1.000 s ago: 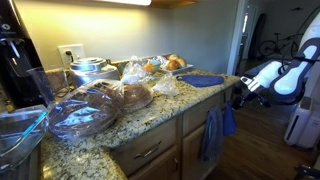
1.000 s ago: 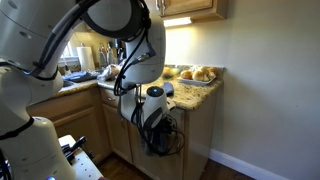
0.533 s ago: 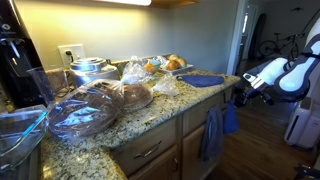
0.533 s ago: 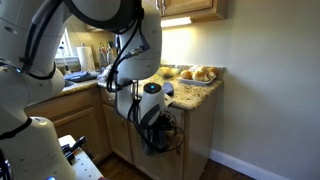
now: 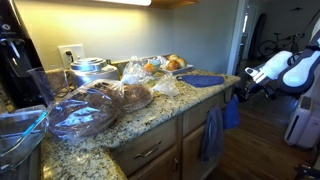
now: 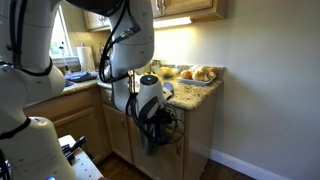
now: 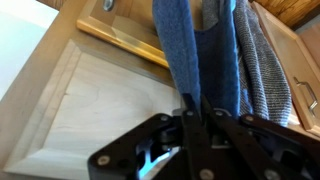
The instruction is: Take the blue towel hanging to the drawer and put it on the counter
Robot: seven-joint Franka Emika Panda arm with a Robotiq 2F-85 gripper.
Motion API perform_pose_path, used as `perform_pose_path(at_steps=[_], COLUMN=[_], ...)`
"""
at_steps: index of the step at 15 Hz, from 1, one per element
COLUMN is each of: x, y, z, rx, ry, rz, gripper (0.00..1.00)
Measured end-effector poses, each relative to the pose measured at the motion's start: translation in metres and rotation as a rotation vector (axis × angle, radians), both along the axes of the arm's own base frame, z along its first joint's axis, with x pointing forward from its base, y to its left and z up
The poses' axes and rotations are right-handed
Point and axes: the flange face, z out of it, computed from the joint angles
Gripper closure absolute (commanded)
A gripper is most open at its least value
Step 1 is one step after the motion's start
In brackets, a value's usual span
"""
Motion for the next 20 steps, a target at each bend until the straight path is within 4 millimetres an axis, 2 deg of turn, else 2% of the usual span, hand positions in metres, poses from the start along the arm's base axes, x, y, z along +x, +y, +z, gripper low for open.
perform_pose_path(at_steps=[4,8,16,20], x=[-0.01,-0.011,0.003,0.019], y=[0.012,0.021,0.049,0.059], z=[0.01,0.033,0.08,0.104], rx=[-0.029,-0.089,-0.237,-0.311], ry=[0.018,0.004,0.049,0.051], rz=[0.012,0.021,0.026,0.022], gripper=[0.92,0.93,0.93,0.92])
